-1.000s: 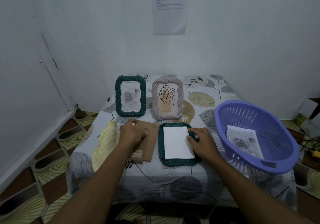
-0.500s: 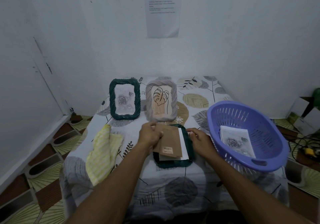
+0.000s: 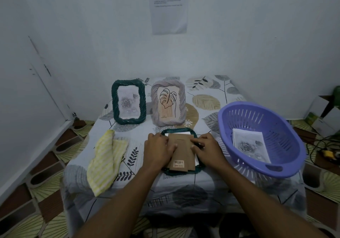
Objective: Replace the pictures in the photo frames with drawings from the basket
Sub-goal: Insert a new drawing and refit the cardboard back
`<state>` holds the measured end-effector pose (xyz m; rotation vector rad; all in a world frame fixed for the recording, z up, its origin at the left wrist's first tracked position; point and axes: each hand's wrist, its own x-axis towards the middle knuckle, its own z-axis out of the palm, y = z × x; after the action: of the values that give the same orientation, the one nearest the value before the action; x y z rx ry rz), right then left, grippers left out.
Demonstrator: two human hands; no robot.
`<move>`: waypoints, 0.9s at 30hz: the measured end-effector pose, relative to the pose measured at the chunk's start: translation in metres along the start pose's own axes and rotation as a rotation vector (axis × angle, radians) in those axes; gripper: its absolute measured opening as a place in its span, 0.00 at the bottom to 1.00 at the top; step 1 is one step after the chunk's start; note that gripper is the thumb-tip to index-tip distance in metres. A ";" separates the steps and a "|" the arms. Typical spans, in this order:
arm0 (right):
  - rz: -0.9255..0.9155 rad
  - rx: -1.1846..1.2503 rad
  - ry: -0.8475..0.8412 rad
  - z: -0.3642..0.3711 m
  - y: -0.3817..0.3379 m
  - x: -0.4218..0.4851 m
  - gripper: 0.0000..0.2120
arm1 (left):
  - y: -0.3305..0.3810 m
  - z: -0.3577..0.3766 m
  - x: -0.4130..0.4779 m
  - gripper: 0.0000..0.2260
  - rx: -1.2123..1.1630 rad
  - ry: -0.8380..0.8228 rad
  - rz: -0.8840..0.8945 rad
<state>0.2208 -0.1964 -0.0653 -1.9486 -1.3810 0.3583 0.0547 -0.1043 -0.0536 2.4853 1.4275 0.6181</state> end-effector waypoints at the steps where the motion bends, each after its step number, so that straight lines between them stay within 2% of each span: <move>1: 0.005 -0.019 -0.017 0.000 0.000 0.002 0.19 | -0.003 0.002 -0.001 0.18 -0.024 -0.007 -0.005; 5: 0.016 -0.103 -0.064 0.001 -0.004 0.009 0.20 | -0.012 0.006 -0.003 0.16 -0.107 -0.008 0.023; 8: 0.059 -0.038 0.020 0.000 -0.005 0.011 0.20 | -0.016 0.009 -0.004 0.17 -0.138 -0.014 0.027; 10: 0.083 0.029 0.056 -0.003 -0.005 0.008 0.16 | -0.017 0.011 -0.005 0.16 -0.153 0.002 0.038; 12: 0.031 -0.010 0.026 -0.002 -0.003 0.003 0.13 | -0.018 0.013 -0.007 0.14 -0.176 0.027 0.043; 19: 0.018 -0.092 -0.044 0.004 -0.008 -0.001 0.20 | -0.023 0.013 -0.014 0.10 -0.287 0.104 0.025; 27: 0.053 -0.211 -0.090 0.014 -0.009 0.003 0.22 | -0.039 0.003 -0.011 0.13 -0.342 0.041 0.065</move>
<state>0.2068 -0.1866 -0.0685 -2.1670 -1.4776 0.3397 0.0212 -0.0943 -0.0738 2.2669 1.1447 0.8513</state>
